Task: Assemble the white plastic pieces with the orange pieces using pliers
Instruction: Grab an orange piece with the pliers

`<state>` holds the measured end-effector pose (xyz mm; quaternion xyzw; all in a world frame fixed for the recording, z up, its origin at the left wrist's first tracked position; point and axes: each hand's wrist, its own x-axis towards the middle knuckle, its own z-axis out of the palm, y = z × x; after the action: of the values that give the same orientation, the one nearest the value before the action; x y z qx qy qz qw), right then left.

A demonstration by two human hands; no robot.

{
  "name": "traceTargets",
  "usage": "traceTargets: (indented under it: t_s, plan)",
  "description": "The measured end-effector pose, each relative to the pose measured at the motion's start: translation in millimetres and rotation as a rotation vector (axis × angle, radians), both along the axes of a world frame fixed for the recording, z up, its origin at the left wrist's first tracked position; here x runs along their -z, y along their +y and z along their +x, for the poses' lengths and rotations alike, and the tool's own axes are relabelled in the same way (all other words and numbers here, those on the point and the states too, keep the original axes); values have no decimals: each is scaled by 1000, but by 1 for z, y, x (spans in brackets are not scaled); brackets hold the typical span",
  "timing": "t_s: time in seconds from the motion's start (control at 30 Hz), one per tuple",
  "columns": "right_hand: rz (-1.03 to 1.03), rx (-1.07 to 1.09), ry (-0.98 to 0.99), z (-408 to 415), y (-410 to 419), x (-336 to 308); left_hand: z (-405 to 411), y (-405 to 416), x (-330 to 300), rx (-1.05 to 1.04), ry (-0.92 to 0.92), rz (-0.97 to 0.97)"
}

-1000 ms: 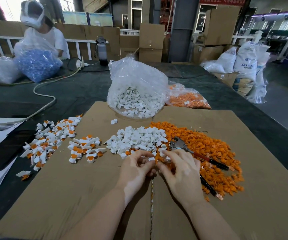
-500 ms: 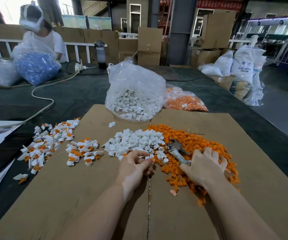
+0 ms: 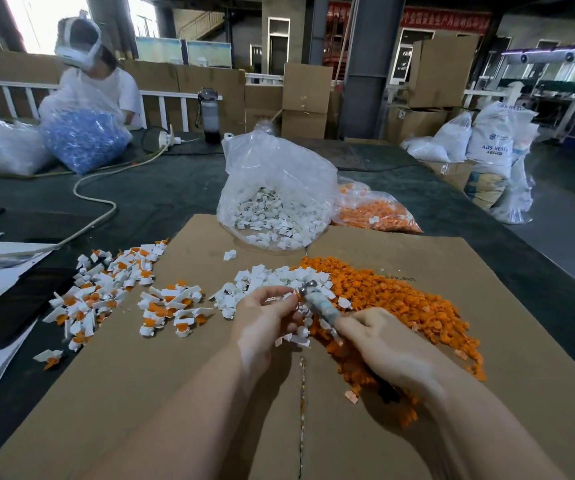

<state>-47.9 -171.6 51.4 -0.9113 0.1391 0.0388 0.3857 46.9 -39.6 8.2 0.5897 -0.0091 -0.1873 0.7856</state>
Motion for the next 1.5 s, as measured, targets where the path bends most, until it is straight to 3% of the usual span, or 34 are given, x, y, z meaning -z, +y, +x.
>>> traceTargets:
  t_s: [0.13, 0.33, 0.4, 0.53, 0.67, 0.9, 1.1, 1.5]
  plan:
    - [277, 17, 71, -2, 7, -4, 5, 3, 2, -42, 13, 35]
    - [350, -4, 119, -1, 9, 1, 5, 3, 2, -84, 42, 26]
    - [315, -5, 110, -1, 11, 2, 5, 3, 2, -96, 62, 15]
    - [10, -15, 12, 1, 13, 5, 3, 0, 2, -109, 103, -25]
    - [-56, -3, -9, 1, 15, 7, 1, -1, 4, -112, 99, -33]
    - [-63, 10, -7, 0, 15, 10, -3, -3, 7, -128, 87, -28]
    - [184, 7, -1, -2, 13, 9, -1, -3, 4, -133, 72, -23]
    - [-78, 58, -89, -2, 15, 21, -4, -3, 11, -168, 134, -69]
